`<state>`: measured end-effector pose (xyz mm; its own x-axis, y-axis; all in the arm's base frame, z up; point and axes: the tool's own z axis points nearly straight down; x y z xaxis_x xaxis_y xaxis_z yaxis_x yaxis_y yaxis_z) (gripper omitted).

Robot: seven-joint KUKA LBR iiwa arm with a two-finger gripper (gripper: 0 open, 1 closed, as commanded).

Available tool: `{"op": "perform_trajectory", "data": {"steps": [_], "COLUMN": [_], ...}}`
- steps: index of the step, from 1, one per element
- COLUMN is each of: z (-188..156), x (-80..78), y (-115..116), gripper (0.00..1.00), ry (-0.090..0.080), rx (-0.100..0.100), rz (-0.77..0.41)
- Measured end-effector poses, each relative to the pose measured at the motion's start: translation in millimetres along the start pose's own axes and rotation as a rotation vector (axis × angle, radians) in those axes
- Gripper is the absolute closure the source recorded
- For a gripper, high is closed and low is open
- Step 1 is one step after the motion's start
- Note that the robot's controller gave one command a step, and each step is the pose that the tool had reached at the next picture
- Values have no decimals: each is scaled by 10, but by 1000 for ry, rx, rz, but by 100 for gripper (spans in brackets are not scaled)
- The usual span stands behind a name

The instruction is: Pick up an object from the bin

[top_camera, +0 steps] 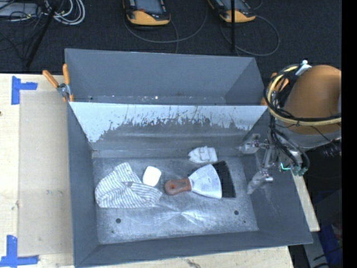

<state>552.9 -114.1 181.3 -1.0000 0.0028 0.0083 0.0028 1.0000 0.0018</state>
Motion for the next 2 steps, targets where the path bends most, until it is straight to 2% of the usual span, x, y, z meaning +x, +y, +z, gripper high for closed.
{"op": "perform_trajectory", "data": {"steps": [1,2], "z": [-44,1044], "x": [-16,-317], "y": [4,200], "gripper": [0,100], "ry": [-7,-7], "rx": [1,3], "rz": [-3,-23]}}
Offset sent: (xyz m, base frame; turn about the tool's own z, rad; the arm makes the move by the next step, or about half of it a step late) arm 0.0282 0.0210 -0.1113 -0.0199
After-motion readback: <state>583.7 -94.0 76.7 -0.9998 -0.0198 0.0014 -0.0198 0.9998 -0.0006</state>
